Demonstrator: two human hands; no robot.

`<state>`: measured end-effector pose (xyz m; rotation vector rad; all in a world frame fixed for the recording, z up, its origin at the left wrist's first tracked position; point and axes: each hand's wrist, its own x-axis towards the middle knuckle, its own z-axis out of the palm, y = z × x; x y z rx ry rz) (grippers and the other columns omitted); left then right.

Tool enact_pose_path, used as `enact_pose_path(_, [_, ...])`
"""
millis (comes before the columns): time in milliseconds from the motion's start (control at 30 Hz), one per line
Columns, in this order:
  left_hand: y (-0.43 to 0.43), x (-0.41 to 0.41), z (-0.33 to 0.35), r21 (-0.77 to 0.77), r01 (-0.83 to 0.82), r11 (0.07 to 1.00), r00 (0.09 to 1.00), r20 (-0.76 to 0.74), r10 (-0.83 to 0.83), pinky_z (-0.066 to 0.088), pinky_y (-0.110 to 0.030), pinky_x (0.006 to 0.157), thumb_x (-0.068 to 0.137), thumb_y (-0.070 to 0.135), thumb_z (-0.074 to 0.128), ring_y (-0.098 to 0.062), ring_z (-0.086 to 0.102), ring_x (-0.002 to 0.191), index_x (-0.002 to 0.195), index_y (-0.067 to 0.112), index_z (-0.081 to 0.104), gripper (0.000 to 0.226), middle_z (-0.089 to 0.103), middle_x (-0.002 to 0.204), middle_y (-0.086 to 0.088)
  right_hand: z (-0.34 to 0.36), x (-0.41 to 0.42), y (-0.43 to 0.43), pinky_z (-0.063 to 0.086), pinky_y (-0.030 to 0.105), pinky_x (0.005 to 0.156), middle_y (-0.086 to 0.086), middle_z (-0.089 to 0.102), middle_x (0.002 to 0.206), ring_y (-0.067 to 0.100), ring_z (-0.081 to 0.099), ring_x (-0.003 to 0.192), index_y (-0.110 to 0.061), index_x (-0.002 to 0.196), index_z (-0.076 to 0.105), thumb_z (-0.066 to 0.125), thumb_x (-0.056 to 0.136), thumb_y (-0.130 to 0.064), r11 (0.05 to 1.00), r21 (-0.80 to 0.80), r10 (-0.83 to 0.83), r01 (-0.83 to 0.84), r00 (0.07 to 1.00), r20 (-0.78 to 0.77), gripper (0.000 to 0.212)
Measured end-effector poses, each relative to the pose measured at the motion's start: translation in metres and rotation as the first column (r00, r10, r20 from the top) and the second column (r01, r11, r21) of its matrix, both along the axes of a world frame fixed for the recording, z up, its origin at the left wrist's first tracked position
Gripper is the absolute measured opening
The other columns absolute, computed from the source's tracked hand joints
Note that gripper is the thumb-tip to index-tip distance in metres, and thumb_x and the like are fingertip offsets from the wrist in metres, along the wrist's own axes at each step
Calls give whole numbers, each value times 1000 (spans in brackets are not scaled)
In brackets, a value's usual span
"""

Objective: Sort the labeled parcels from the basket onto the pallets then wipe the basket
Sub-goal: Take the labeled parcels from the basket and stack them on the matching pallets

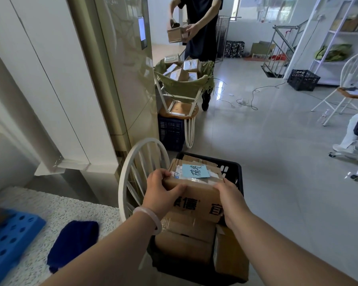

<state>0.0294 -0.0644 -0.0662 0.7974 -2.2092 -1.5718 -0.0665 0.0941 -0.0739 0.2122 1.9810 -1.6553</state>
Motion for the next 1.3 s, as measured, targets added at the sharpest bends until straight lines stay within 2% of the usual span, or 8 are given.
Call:
enact_pose_path(167, [-1, -2, 4, -63, -3, 998, 1000, -19, 2, 44, -9, 83, 84, 33, 72, -6, 42, 114, 131, 30, 47, 53, 35, 128, 12, -4, 2, 0, 52, 52, 93, -1, 54, 127, 24, 55, 108, -42, 147, 33, 62, 92, -40, 1000, -10, 24, -24, 999, -22, 63])
enact_pose_path(267, [-2, -5, 7, -73, -47, 996, 999, 7, 48, 46, -24, 97, 85, 40, 71, -7, 41, 114, 131, 31, 52, 51, 33, 128, 13, -6, 4, -1, 55, 51, 90, -1, 51, 131, 23, 56, 108, -43, 146, 33, 67, 89, -36, 999, -32, 18, -19, 999, -39, 67])
enact_pose_path(400, [-8, -6, 9, -93, -39, 995, 999, -23, 37, 46, -28, 102, 80, 40, 76, -5, 42, 117, 123, 30, 61, 46, 39, 126, 15, -3, 3, -3, 55, 51, 88, 2, 48, 132, 25, 55, 106, -46, 141, 32, 66, 89, -44, 999, -34, -23, 22, 999, -26, 62])
enact_pose_path(667, [-17, -11, 15, -64, 45, 997, 994, -100, -51, 53, -36, 97, 77, 35, 79, -10, 44, 123, 102, 38, 64, 30, 41, 124, 23, -4, 2, -4, 51, 57, 92, 0, 51, 133, 28, 57, 110, -55, 148, 11, 73, 84, -40, 993, -121, -15, 18, 1000, 26, 90])
enact_pose_path(900, [-24, -8, 20, -110, 115, 987, 986, -104, -127, 48, -35, 103, 81, 30, 76, -6, 40, 123, 105, 35, 64, 27, 41, 128, 20, 1, 1, 1, 54, 56, 88, 4, 60, 112, 29, 62, 99, -51, 148, 15, 65, 89, -48, 980, -187, -45, 62, 994, 96, 78])
enact_pose_path(1033, [-17, -7, 15, -128, 10, 992, 996, -84, -21, 45, -39, 107, 82, 39, 73, -12, 31, 133, 117, 46, 56, 39, 29, 140, 16, -1, 5, -2, 58, 59, 78, 4, 59, 122, 30, 64, 102, -52, 148, 16, 70, 82, -53, 978, -198, -54, 70, 995, 86, 85])
enact_pose_path(1200, [4, -3, 7, -40, 1, 999, 999, -45, -2, 42, -37, 104, 74, 42, 81, -19, 14, 140, 142, 51, 30, 86, -9, 155, 20, 0, 13, -10, 58, 59, 74, 5, 54, 132, 31, 62, 106, -47, 150, 16, 78, 71, -50, 965, -256, -40, 55, 997, 66, 100])
enact_pose_path(1300, [3, -3, 9, -20, 8, 1000, 999, -40, -9, 39, -39, 109, 74, 35, 82, -26, 12, 145, 136, 53, 33, 80, -11, 157, 15, -3, 16, -11, 58, 57, 79, 5, 58, 125, 31, 63, 106, -39, 145, 27, 80, 58, -54, 966, -253, -26, 44, 997, 76, 103])
